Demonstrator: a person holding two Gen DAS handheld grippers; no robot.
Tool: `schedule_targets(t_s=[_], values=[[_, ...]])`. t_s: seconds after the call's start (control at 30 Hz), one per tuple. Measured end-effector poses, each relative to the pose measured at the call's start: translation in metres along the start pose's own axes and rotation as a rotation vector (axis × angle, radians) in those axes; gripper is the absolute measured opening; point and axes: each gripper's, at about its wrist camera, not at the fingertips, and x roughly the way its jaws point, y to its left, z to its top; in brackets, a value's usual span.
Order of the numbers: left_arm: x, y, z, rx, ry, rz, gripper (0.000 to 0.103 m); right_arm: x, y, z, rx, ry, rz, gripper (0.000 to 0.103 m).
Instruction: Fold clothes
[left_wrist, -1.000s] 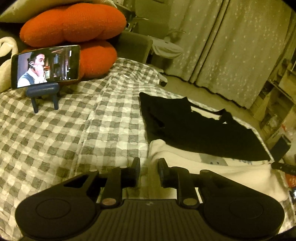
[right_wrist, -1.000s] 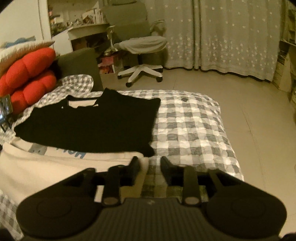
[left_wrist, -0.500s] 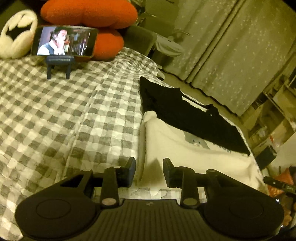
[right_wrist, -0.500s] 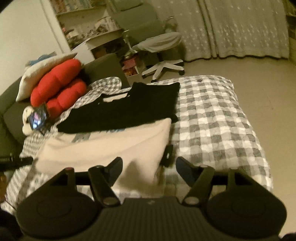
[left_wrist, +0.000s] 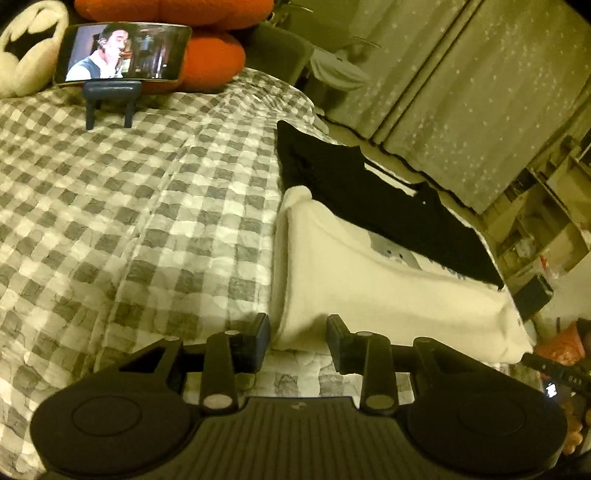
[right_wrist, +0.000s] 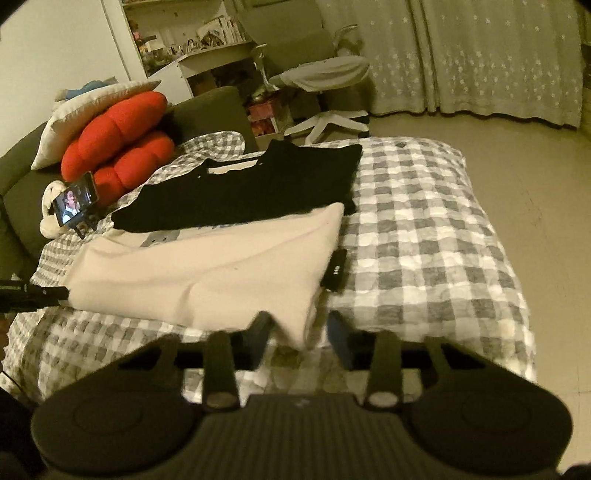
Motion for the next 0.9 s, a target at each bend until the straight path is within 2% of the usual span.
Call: schedule_targets(t_s=[0.03,0.07,0.1,0.2,0.27,0.33,0.43,0.53,0.67,0.77,0.83,0.9], values=[[0.001,-0.002,-0.001,0.017,0.005,0.000,0.031,0.002,0.003,0.000,-0.016,0.006,-0.005,0.015],[0.002,-0.004,-0.001,0.034,0.012,-0.002,0.017,0.003,0.005,-0.001,-0.035,0.006,-0.016,0.014],[0.002,-0.005,-0.001,0.053,0.020,-0.009,0.014,0.003,0.008,-0.001,-0.054,-0.003,-0.023,0.011],[-0.007,-0.006,0.003,0.098,-0.013,-0.005,0.010,-0.015,0.009,-0.001,-0.077,-0.080,-0.036,0.010],[-0.017,-0.003,0.006,0.097,-0.046,-0.032,0.010,-0.032,0.004,-0.001,-0.063,-0.138,-0.019,0.009],[-0.021,-0.002,0.005,0.110,-0.053,-0.027,0.010,-0.039,0.002,-0.003,-0.072,-0.152,-0.010,0.009],[-0.019,-0.007,0.000,0.161,-0.023,-0.014,0.010,-0.033,0.008,-0.006,-0.119,-0.088,-0.023,0.009],[-0.012,-0.012,-0.005,0.195,0.016,0.020,0.010,-0.018,0.011,-0.008,-0.137,0.001,-0.083,0.010],[-0.009,-0.008,-0.005,0.184,0.048,0.033,0.012,-0.009,0.009,-0.008,-0.123,0.034,-0.087,0.011],[-0.015,-0.002,-0.001,0.152,0.037,-0.005,0.014,-0.017,0.004,-0.004,-0.080,-0.010,-0.055,0.018],[-0.023,0.004,0.005,0.105,0.005,-0.048,0.014,-0.025,-0.006,0.000,-0.025,-0.056,-0.037,0.034],[-0.028,0.010,0.013,0.063,-0.032,-0.079,0.017,-0.030,-0.015,0.006,0.017,-0.091,-0.017,0.037]])
